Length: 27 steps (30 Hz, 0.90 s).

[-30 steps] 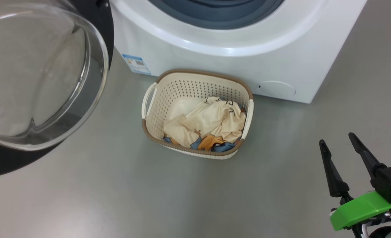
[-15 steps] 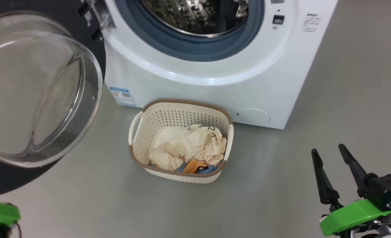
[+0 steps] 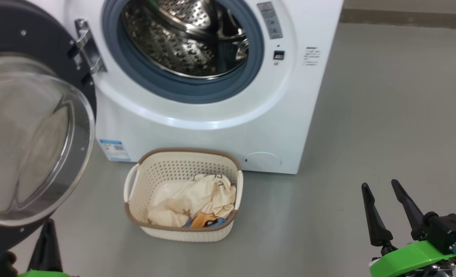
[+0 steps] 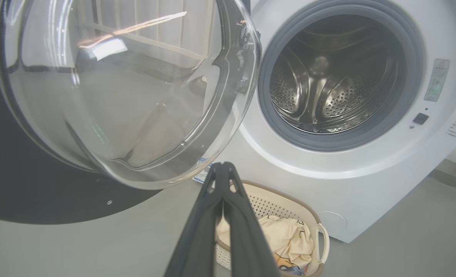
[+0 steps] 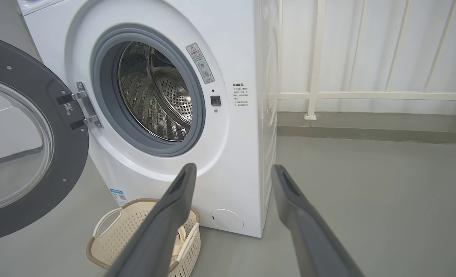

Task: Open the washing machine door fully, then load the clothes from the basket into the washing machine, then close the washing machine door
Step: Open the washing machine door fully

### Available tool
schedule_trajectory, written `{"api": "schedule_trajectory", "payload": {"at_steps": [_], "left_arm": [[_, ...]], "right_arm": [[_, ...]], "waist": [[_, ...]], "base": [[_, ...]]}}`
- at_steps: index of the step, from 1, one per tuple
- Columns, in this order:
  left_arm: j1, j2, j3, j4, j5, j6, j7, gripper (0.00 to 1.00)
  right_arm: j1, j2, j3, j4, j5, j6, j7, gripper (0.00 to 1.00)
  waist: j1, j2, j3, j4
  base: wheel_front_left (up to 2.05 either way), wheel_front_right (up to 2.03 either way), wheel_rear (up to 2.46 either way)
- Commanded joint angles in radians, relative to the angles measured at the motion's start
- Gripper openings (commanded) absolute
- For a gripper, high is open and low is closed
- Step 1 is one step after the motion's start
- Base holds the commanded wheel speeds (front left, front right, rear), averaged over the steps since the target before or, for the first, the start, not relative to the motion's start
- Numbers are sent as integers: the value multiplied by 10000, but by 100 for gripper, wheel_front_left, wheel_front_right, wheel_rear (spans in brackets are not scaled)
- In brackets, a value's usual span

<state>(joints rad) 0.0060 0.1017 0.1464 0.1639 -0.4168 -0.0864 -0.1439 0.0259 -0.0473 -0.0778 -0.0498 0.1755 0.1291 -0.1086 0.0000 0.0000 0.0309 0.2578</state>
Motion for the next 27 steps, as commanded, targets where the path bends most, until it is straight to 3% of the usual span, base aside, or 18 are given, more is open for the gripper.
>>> {"api": "schedule_trajectory", "payload": {"at_steps": [1,10,21,22,23,27], "left_arm": [[-5,109,167,-635,50,30,59,0],[724,-278,-649,-1599,82,238,103,0],[1024,-403,-1395,-1778,-81,116,-307,0],[1032,-416,-1516,-1740,-71,127,-372,30],[1038,-422,-1552,-1709,-54,165,-423,100],[1046,-446,-1691,-1525,-128,217,-584,100]], "right_arm": [[-79,-32,306,-173,85,16,-127,100],[-38,-31,508,78,273,16,-386,100],[75,-30,490,138,363,16,-555,100],[88,-30,472,148,386,16,-564,100],[88,-30,477,152,392,16,-567,100],[67,-30,499,153,367,16,-572,100]], "waist": [[0,0,-401,-458],[0,0,-619,-1031],[0,0,-597,-1520],[0,0,-588,-1594],[0,0,-583,-1632],[0,0,-563,-1756]], "base": [[0,0,0],[0,0,0],[0,0,0],[0,0,0],[0,0,0],[0,0,0]]}}
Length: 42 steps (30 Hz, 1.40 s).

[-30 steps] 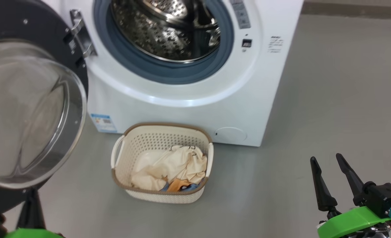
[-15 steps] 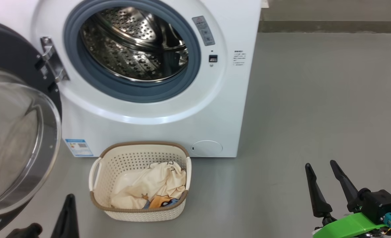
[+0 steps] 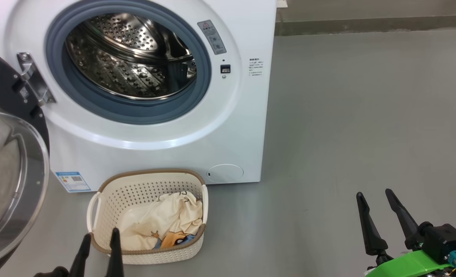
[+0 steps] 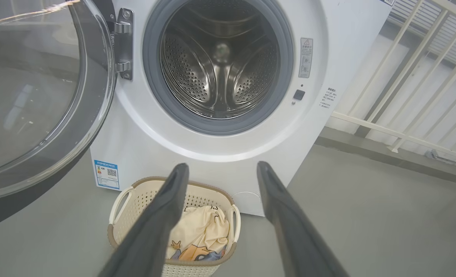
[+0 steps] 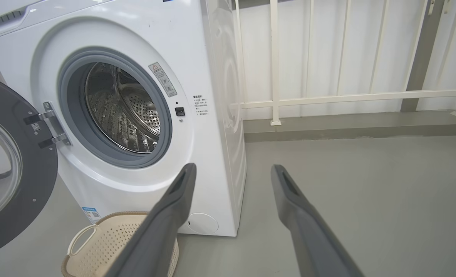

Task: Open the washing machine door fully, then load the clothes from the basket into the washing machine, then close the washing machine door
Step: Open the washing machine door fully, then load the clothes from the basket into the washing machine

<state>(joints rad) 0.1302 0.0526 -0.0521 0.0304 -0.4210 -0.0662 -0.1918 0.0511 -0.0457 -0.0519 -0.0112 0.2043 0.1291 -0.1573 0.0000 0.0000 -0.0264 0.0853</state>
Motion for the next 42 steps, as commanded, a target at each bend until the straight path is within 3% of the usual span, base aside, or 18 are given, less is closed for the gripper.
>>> {"api": "schedule_trajectory", "payload": {"at_steps": [1,42], "left_arm": [[-200,42,260,-157,-97,15,-138,100],[-208,128,-172,-166,262,209,-568,100]], "right_arm": [[-193,-45,241,-231,67,16,-85,100],[-166,-45,282,-174,-41,16,-32,100]], "waist": [[0,0,12,-50],[0,0,-36,7]], "base": [[0,0,0],[0,0,0]]}}
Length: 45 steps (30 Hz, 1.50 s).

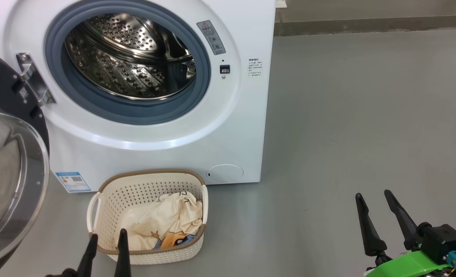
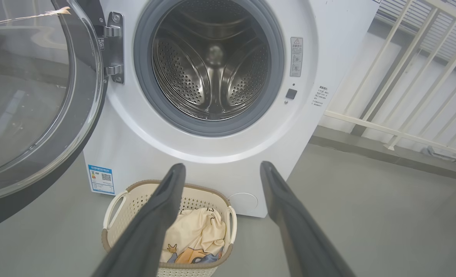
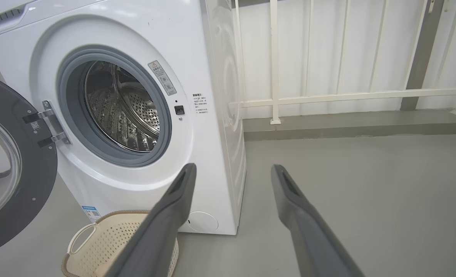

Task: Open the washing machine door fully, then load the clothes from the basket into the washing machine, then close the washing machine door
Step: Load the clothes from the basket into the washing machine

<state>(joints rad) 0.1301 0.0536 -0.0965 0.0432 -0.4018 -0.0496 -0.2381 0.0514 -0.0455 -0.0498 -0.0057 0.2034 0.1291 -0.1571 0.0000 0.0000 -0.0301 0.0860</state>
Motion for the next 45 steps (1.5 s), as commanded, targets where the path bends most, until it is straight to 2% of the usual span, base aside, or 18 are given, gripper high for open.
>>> {"api": "schedule_trajectory", "payload": {"at_steps": [1,13,23,34,38,45], "left_arm": [[-207,124,262,-297,83,53,-108,100],[-219,192,125,-339,139,143,-90,100],[-167,186,186,-636,-412,48,12,100],[-149,217,204,-759,-433,196,4,100],[-218,256,284,-735,-223,409,-51,100],[-301,266,189,-607,-74,386,-120,100]], "right_arm": [[-170,-47,264,-223,-33,16,-35,100],[-183,-47,326,-170,-23,16,-71,100],[-180,-47,348,-131,-13,16,-102,100],[-183,-47,322,-113,-23,16,-109,100],[-191,-47,303,-112,-24,16,-103,100],[-218,-47,287,-96,-16,16,-109,100]], "waist": [[0,0,4,2],[0,0,75,40],[0,0,130,77],[0,0,197,130],[0,0,231,163],[0,0,276,206]], "base": [[0,0,0],[0,0,0],[28,-28,0],[157,-159,2],[186,-212,26],[126,-126,0]]}}
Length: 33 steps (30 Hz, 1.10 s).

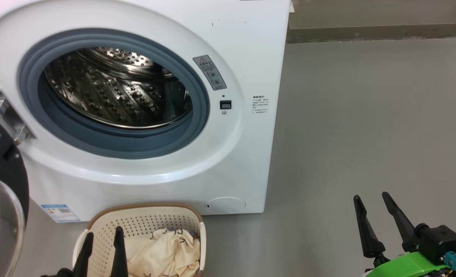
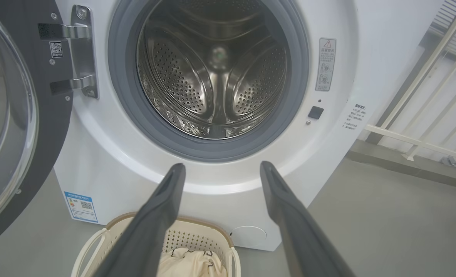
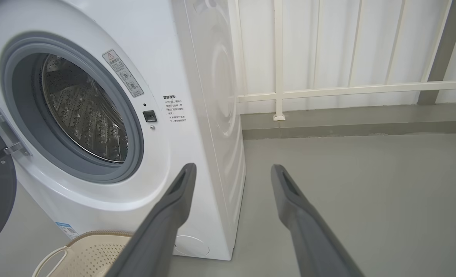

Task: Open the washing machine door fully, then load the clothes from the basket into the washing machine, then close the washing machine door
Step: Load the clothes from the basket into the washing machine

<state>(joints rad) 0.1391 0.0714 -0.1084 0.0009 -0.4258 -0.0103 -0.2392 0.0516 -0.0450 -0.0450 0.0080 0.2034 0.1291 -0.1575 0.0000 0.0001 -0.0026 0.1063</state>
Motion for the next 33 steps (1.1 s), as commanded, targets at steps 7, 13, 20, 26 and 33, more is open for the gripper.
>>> {"api": "schedule_trajectory", "payload": {"at_steps": [7,13,20,26,33], "left_arm": [[-419,96,286,-74,184,-89,-153,100],[-478,97,278,4,175,-186,-182,100],[-465,87,266,61,185,-217,-199,100],[-429,81,245,93,205,-200,-206,100],[-443,75,226,104,194,-193,-210,100]], "right_arm": [[-239,-53,252,-204,-11,16,-120,100],[-275,-53,244,-176,-17,16,-128,100],[-271,-53,241,-132,-12,16,-138,100],[-262,-53,250,-131,-12,16,-130,100],[-277,-53,238,-144,-21,16,-110,100]], "waist": [[0,-1,17,-6],[0,-1,30,-22],[0,-1,-14,-15],[0,-1,-35,-3],[0,-1,-17,9]], "base": [[24,-24,0],[0,0,0],[0,0,0],[0,0,0],[0,0,0]]}}
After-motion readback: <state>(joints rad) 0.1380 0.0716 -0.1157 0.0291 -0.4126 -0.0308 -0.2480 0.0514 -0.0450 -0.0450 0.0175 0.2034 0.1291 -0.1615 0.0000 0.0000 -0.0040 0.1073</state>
